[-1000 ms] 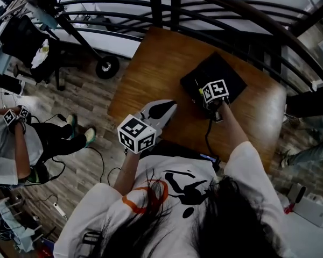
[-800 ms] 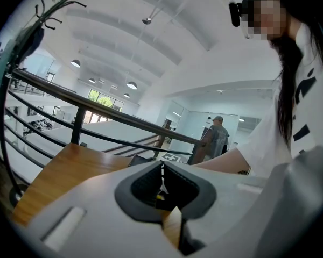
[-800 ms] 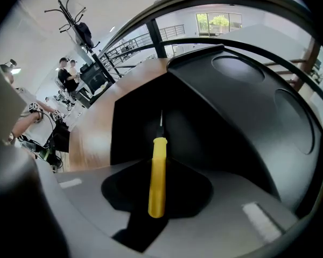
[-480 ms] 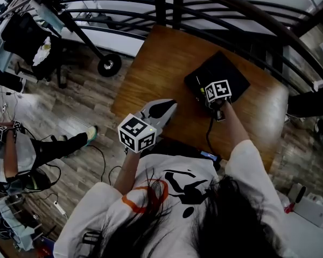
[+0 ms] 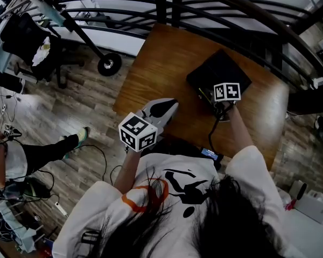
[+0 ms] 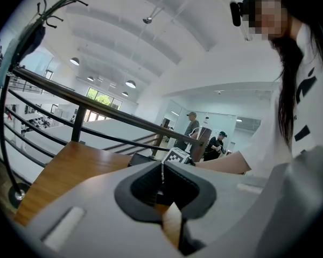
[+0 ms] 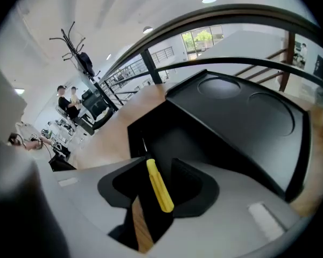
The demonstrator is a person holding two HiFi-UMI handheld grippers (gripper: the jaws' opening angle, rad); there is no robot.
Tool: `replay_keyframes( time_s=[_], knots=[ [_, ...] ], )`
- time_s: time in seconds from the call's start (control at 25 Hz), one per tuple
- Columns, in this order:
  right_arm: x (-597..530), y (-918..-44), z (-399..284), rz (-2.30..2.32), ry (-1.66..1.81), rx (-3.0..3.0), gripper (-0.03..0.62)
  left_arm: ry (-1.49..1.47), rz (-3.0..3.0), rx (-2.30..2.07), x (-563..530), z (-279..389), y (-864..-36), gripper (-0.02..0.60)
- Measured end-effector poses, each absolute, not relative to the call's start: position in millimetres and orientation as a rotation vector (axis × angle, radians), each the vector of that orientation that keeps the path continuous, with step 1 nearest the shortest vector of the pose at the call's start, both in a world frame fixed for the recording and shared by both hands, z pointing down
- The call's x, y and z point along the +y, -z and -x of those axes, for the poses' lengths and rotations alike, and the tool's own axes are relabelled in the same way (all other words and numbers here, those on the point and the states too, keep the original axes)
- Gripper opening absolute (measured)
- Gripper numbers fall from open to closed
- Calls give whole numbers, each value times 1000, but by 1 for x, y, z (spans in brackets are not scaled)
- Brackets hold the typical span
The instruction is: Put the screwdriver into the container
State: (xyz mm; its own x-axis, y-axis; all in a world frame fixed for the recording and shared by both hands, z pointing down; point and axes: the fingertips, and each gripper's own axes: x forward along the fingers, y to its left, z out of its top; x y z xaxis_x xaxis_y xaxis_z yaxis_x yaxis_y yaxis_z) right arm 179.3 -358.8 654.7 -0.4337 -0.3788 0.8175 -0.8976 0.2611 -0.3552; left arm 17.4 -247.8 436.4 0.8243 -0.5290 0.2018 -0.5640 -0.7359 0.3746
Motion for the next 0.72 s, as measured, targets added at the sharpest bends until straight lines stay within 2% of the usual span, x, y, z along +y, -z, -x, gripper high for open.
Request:
replay_keyframes(
  time_s=[0.72],
  knots=[
    [-280,-504,-116,-1447,-1215,-2444,132,-140,-2633,-643,-238,6,-431,2]
  ],
)
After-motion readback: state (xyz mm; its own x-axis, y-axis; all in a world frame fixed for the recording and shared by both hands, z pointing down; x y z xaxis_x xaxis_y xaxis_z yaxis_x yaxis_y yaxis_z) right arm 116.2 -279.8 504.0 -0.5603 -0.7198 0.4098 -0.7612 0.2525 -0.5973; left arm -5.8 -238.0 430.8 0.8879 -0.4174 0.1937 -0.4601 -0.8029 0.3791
